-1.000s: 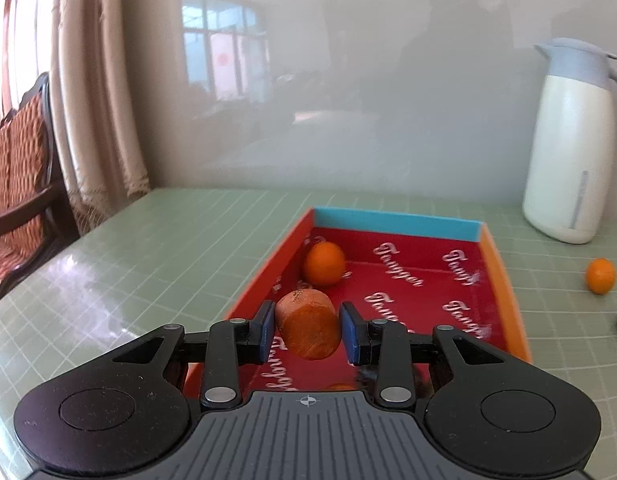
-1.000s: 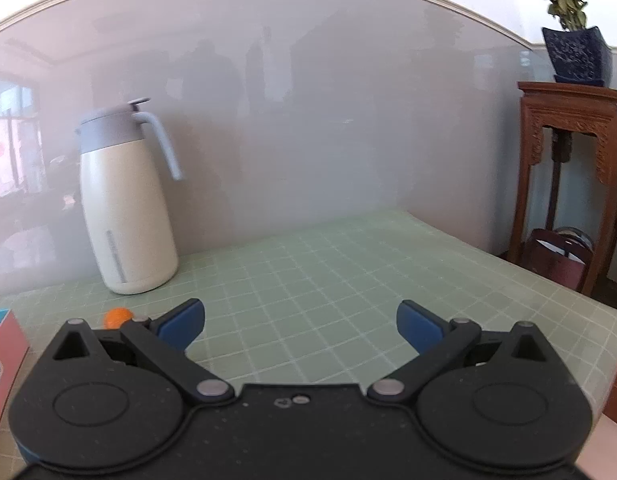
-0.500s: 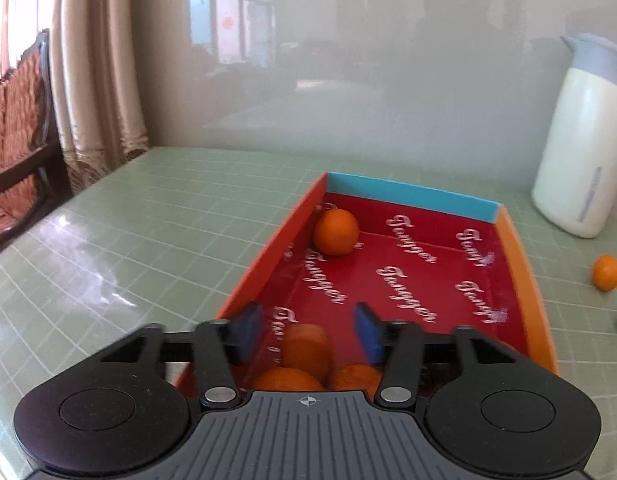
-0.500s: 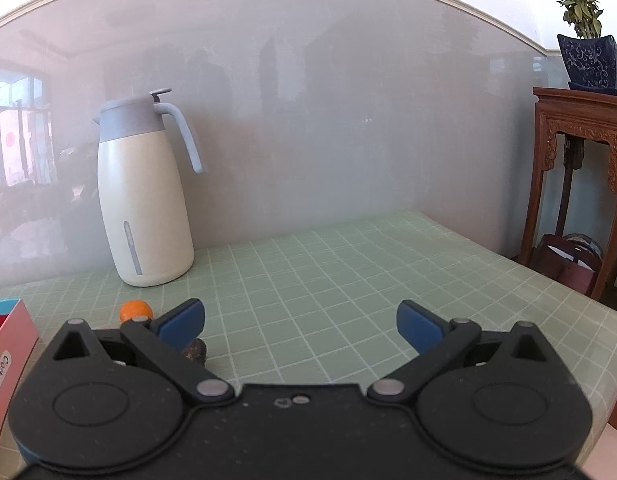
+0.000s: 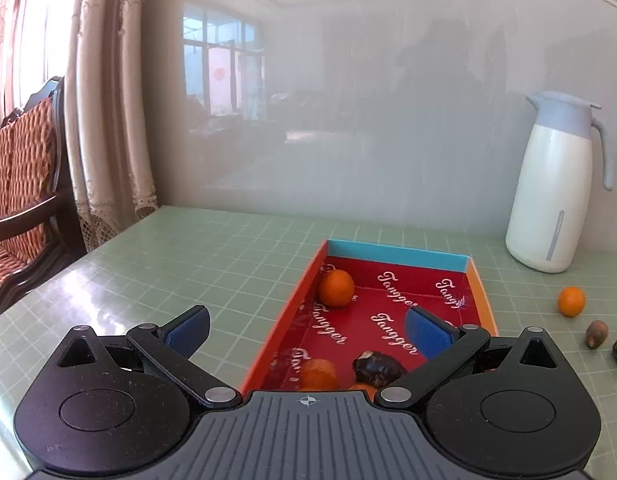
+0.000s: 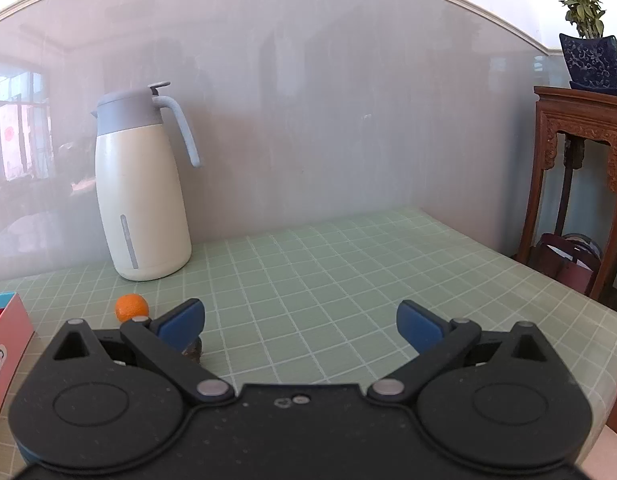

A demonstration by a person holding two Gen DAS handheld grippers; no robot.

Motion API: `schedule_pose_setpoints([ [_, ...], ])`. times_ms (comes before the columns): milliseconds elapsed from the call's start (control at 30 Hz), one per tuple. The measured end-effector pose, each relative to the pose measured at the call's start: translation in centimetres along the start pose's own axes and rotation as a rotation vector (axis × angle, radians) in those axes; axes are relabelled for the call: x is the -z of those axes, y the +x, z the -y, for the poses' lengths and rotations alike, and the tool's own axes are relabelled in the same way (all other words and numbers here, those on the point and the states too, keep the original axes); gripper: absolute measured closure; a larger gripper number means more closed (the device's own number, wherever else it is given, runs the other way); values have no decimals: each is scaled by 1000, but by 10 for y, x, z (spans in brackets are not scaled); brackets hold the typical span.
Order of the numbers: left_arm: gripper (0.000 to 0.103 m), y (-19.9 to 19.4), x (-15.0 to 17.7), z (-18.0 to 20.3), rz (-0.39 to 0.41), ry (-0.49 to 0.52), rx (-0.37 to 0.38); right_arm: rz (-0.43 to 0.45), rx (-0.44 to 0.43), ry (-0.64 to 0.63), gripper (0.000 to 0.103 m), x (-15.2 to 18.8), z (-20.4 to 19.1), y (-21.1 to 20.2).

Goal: Organize fruits
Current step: 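Move the left tool away while the right tool approaches the oblong seed, then grasp the dark brown oblong seed with the right gripper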

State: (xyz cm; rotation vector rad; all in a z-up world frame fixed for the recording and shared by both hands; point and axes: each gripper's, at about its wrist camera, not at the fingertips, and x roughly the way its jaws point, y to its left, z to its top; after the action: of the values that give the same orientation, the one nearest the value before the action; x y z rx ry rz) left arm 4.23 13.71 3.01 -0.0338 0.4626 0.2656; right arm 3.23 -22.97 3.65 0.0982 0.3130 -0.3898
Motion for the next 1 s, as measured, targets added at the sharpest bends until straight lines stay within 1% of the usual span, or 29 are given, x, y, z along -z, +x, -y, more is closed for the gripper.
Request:
schedule_pose_setpoints([
  [200,0,-22,7,-30,18,-18,-46,-1,-8,-4,0,0,0,-1],
  [333,0,-28,11,-55,-10,-96,-71,-4,-15,-11,0,1,-3,-1],
  [467,0,-28,16,-72,-17,-168,-137,-12,-27,-26,0,2,-10,-1],
  [700,0,-28,22,-98,-7,-228,-257,-39,-63,-64,0,7,-32,5],
  [833,0,-24,24,-115,-21,-265,-284,-54,-89,-78,1,9,-45,10],
  [1000,0,-26,28,-130,-16,-277,-307,-83,-121,-81,7,10,-57,20],
])
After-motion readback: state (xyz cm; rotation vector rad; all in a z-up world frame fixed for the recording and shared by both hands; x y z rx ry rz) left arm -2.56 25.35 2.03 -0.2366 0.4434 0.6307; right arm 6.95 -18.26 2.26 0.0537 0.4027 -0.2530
